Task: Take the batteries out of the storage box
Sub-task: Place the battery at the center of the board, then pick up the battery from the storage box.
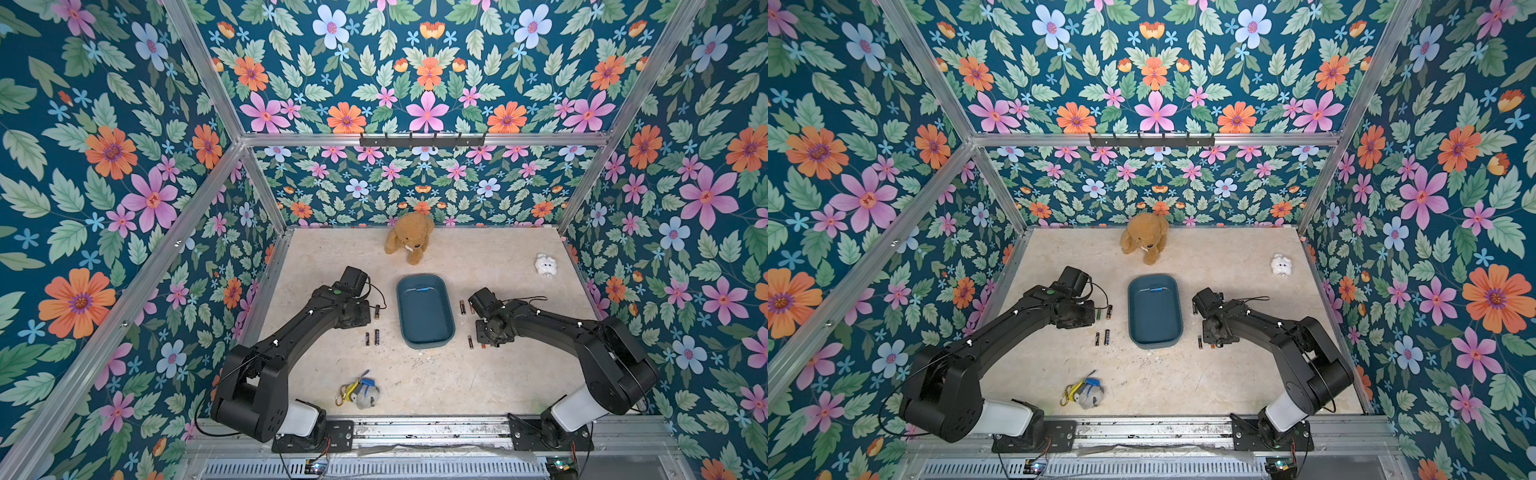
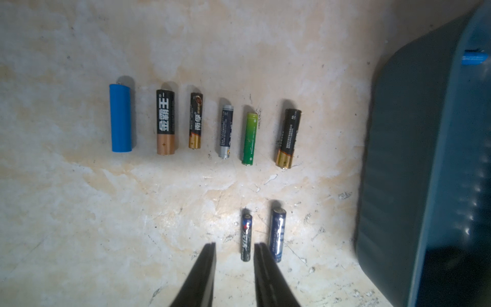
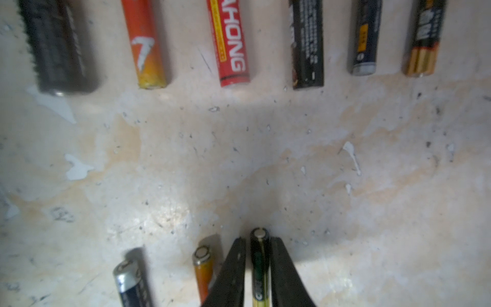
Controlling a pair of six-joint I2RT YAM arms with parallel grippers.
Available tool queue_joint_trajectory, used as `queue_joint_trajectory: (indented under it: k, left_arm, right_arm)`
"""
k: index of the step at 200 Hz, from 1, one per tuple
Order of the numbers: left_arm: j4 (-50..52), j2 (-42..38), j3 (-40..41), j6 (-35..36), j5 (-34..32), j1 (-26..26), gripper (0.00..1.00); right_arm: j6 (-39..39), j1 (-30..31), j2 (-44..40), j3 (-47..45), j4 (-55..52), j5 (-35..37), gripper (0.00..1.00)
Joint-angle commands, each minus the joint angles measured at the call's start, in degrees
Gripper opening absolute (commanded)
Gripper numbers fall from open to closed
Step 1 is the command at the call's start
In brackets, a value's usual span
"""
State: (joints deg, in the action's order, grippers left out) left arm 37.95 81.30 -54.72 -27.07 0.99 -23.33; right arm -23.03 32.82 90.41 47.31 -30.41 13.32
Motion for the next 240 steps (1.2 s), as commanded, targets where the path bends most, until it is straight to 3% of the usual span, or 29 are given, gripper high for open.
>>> queue_joint_trajectory:
  k: [1,76,142,240]
  left_arm:
    - [0.5,0.2,-0.7,0.1,0.2,0.0,0.31]
    - [0.7,1.4,-3.5,0.9,0.1,-0.8,0.32]
    - [2.0,4.6,-11.0,3.2,0.2,-2.9,0.34]
    - [-6.1,15.2,-21.4,13.1,6.6,-11.3,0.42]
  right_arm:
    - [0.1,-0.2,-0.4,0.7,-1.5,0.0,0.24]
    - [0.2,-0.3,-1.7,2.1,-3.0,0.3,0.25]
    - [-0.5,-0.3,-4.3,5.1,-5.0,-1.1,0.27]
    - [-2.6,-2.9,-6.8,8.2,-4.4,-3.1,0.28]
